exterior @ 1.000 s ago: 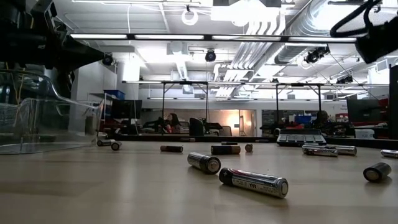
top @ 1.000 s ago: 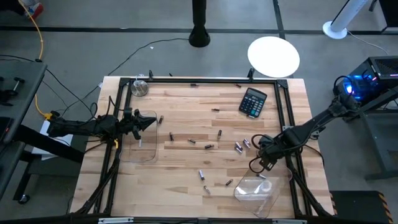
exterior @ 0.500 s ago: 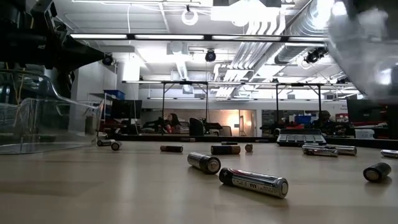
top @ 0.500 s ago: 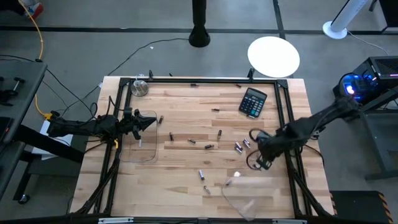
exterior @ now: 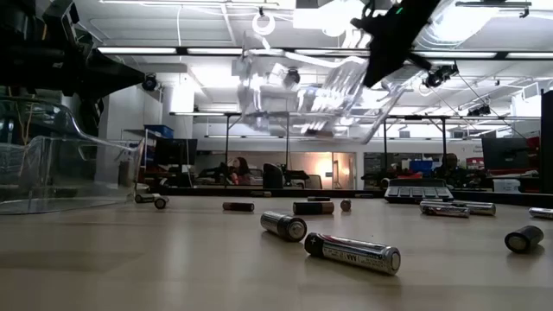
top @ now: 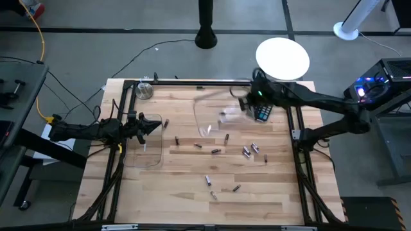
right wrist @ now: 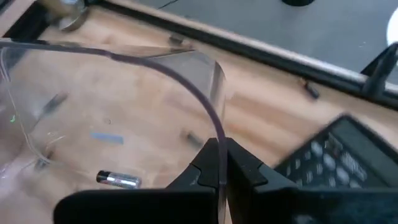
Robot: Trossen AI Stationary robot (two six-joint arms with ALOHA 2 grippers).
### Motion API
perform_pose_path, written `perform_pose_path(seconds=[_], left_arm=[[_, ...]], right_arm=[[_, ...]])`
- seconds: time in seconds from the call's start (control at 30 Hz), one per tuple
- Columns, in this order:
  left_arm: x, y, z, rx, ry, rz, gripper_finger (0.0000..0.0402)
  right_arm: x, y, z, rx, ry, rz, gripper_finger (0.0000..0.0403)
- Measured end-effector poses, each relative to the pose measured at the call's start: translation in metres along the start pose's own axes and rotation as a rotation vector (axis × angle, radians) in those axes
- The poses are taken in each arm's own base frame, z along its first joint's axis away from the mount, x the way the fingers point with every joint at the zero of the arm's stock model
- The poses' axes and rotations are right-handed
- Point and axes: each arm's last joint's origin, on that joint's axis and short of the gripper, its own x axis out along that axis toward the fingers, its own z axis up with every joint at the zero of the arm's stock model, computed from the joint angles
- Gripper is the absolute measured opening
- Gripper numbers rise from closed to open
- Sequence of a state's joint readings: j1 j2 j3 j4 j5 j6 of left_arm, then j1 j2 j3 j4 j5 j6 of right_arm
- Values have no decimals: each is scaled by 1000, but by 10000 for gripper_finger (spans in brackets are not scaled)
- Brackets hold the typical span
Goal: Sort batteries
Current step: Move the right transparent bin to the center of the table
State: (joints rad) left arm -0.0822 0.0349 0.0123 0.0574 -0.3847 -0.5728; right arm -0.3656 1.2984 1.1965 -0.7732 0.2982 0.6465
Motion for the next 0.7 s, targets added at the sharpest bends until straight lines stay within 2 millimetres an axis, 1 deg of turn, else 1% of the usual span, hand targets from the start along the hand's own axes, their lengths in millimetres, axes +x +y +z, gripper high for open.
perform_pose_path(seconds=[0.13,0.23,0.3,0.4,0.47,0.6,0.7], left_arm=[[0,0,0,0,0,0,0],[0,0,0,0,-1,0,0],[0,0,0,0,0,0,0],[0,0,0,0,0,0,0],[0,0,0,0,-1,0,0],[0,0,0,0,0,0,0],[0,0,0,0,0,0,0]], right_arm=[[52,-15,22,51,26,-5,0],[86,-24,29,94,51,-8,0],[104,-27,34,130,30,7,0],[122,-30,44,192,-19,67,0],[132,-34,45,239,-12,66,0],[153,-41,35,246,77,29,0],[159,-42,30,223,127,24,0]])
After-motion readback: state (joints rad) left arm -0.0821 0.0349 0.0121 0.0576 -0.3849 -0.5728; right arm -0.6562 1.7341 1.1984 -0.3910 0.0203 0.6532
